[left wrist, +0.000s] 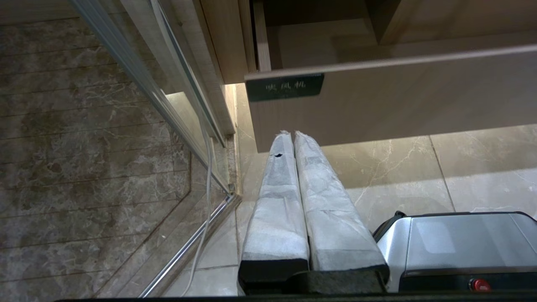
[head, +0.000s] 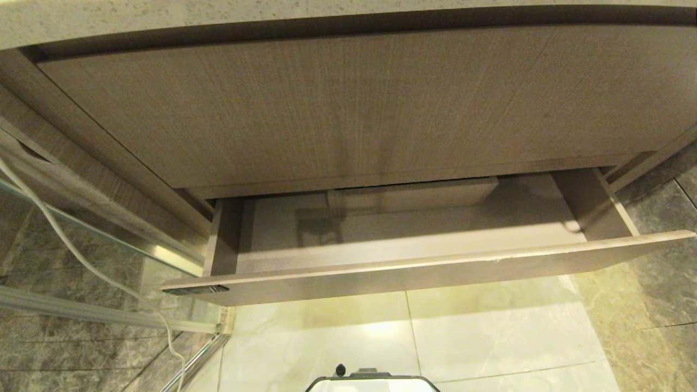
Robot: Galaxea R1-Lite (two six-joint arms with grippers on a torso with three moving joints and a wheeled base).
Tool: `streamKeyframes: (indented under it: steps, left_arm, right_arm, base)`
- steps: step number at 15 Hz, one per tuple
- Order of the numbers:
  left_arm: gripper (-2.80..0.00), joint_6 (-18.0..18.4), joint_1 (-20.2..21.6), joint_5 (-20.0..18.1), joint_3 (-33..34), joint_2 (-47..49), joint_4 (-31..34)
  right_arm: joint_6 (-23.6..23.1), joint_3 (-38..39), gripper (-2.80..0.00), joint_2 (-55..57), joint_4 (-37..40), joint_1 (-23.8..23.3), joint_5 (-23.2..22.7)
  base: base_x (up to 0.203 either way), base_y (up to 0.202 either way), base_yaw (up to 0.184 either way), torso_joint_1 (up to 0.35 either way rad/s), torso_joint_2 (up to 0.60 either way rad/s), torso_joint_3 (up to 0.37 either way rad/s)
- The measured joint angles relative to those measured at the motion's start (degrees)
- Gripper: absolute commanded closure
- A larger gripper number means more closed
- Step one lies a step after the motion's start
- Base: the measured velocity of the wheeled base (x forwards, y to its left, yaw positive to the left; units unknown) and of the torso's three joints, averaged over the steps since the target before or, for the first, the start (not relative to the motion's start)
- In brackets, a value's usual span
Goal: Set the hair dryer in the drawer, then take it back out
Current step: Pull open the drawer
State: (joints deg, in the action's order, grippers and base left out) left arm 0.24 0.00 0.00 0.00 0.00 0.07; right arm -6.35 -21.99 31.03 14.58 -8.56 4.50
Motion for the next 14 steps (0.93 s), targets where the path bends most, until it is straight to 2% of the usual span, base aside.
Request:
streamKeyframes:
  steps: [3,4,6,8,10,14]
  left_arm:
    - [0.0,0.0,0.0,0.0,0.0,0.0,0.0]
    - [0.0,0.0,0.0,0.0,0.0,0.0,0.0]
    - [0.0,0.0,0.0,0.0,0.0,0.0,0.0]
    - [0.0,0.0,0.0,0.0,0.0,0.0,0.0]
    - [0.0,0.0,0.0,0.0,0.0,0.0,0.0]
    - [0.0,0.0,0.0,0.0,0.0,0.0,0.0]
  right_arm:
    - [7.6,11.6,0.0,-10.6,-7.8,2.4,3.6]
    - [8.9,13.2,0.0,-12.4,-10.0,4.2,3.9]
    - [10.6,14.6,0.0,-14.9,-8.9,8.9,4.0]
    - [10.2,16.0,0.0,-18.5,-9.0,9.8,3.7]
    - [7.7,17.1,0.0,-24.2,-9.5,9.3,1.3]
    - [7.8,21.3,0.0,-29.9,-17.2,8.6,-3.3]
  base:
    - [0.0,0.0,0.0,0.0,0.0,0.0]
    - [0.0,0.0,0.0,0.0,0.0,0.0]
    - [0.0,0.0,0.0,0.0,0.0,0.0]
    - [0.0,0.0,0.0,0.0,0.0,0.0]
    - [0.0,0.0,0.0,0.0,0.0,0.0]
    - [0.0,0.0,0.0,0.0,0.0,0.0]
